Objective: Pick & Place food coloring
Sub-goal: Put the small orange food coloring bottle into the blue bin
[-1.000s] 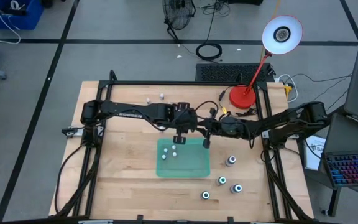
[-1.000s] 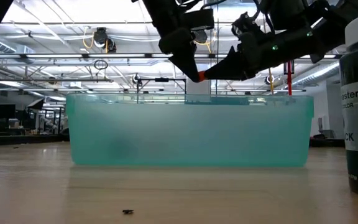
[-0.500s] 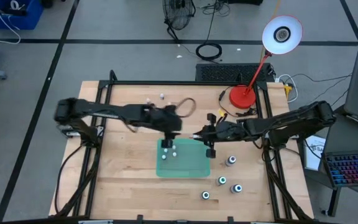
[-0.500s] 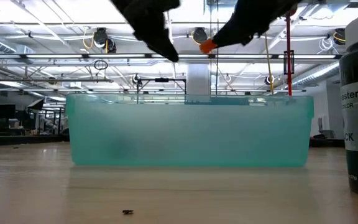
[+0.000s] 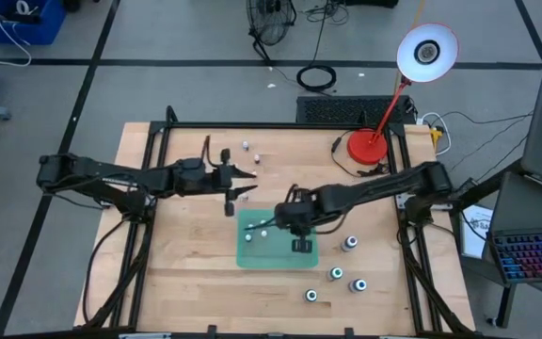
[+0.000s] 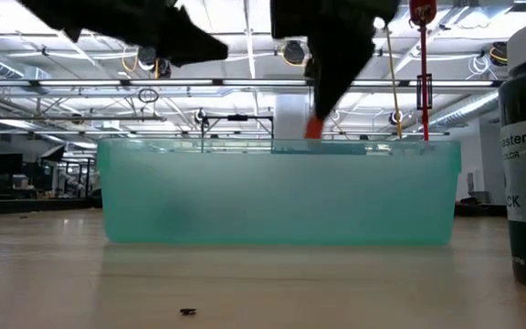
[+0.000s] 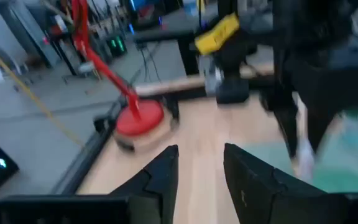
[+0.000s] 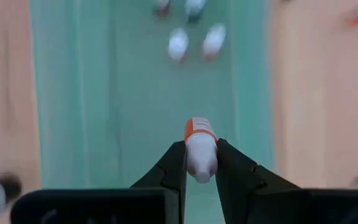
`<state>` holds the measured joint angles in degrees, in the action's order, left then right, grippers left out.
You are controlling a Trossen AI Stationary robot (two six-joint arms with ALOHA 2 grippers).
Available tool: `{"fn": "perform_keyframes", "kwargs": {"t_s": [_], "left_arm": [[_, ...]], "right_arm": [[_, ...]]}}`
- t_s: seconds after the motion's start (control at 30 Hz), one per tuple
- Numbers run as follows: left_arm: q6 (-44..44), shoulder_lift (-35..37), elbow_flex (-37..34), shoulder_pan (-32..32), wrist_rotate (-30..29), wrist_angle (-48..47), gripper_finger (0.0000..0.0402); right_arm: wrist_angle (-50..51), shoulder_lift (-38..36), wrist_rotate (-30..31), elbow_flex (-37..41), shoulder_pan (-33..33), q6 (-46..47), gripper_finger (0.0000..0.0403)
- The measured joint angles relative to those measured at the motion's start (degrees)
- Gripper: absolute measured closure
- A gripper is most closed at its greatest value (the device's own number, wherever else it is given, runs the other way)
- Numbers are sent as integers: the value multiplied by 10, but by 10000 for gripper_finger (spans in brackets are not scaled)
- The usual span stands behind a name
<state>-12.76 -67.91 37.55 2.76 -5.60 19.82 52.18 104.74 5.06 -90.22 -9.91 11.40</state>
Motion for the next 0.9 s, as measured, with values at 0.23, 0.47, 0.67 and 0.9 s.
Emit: {"fn": "perform_keyframes", "kwargs": {"t_s": [0.23, 0.47, 0.67, 0.9], "left_arm": [[8, 3, -48, 18, -4, 43, 273], [13, 3, -53, 25, -4, 43, 275], [11, 3, -53, 25, -4, 43, 275], [8, 3, -53, 25, -5, 40, 275]], "right_arm": [[28, 69, -23, 3, 10, 5, 356], [52, 93, -23, 19, 31, 16, 356], [49, 92, -23, 47, 41, 17, 356], [27, 89, -23, 64, 42, 18, 350]]}}
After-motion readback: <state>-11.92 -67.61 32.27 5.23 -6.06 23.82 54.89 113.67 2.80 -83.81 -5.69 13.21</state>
